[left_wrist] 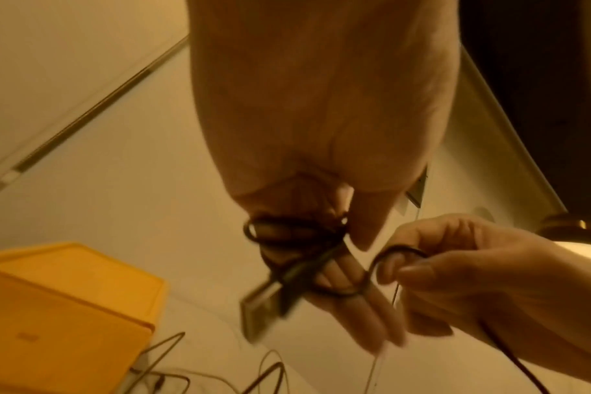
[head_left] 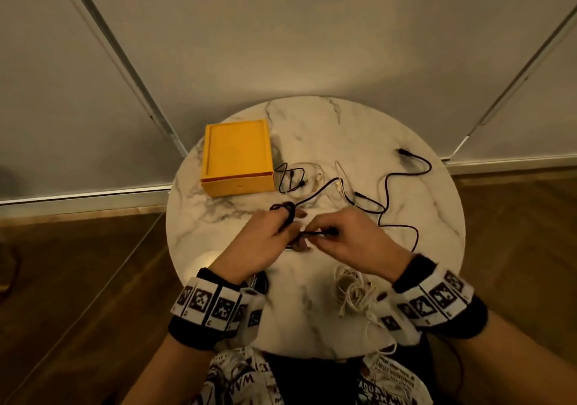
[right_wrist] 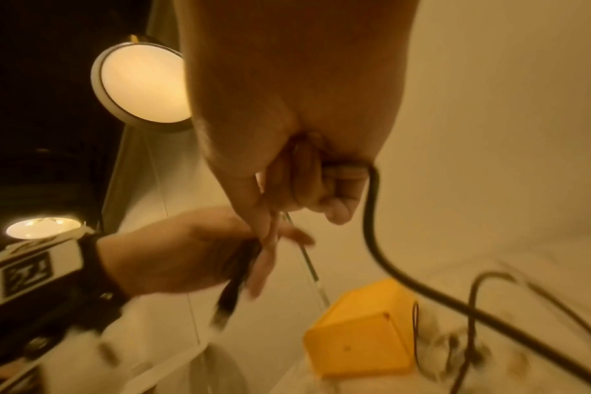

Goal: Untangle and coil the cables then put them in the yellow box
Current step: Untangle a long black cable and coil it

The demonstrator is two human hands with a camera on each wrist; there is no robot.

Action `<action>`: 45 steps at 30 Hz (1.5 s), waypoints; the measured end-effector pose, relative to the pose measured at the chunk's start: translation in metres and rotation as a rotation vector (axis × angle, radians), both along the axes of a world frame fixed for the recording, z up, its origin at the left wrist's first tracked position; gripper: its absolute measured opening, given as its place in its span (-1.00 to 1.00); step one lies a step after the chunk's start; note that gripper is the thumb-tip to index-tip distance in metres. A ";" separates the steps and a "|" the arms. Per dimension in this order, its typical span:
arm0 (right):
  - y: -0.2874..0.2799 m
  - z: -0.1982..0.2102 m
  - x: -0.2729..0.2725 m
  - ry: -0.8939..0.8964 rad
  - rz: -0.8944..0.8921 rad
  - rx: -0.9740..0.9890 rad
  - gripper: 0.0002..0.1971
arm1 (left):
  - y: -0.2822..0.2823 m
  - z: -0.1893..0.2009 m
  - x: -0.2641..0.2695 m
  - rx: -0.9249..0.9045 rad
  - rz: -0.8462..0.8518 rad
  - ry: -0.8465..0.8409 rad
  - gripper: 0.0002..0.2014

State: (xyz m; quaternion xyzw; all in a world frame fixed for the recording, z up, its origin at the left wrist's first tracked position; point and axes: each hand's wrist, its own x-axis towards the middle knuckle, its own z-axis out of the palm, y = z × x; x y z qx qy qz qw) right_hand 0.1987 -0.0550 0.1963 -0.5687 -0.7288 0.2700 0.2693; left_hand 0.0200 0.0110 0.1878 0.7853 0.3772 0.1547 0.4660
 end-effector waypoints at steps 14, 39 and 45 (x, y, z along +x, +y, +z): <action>0.037 0.031 0.010 -0.108 0.013 0.348 -0.73 | -0.024 0.023 0.015 -0.623 -0.192 -0.429 -0.59; 0.068 0.054 -0.038 -0.273 0.257 0.011 -0.84 | 0.044 0.094 -0.002 -0.161 0.037 -0.877 -0.46; 0.073 0.074 -0.038 -0.352 0.192 0.016 -0.80 | 0.066 0.085 -0.004 0.236 0.175 -0.574 -0.45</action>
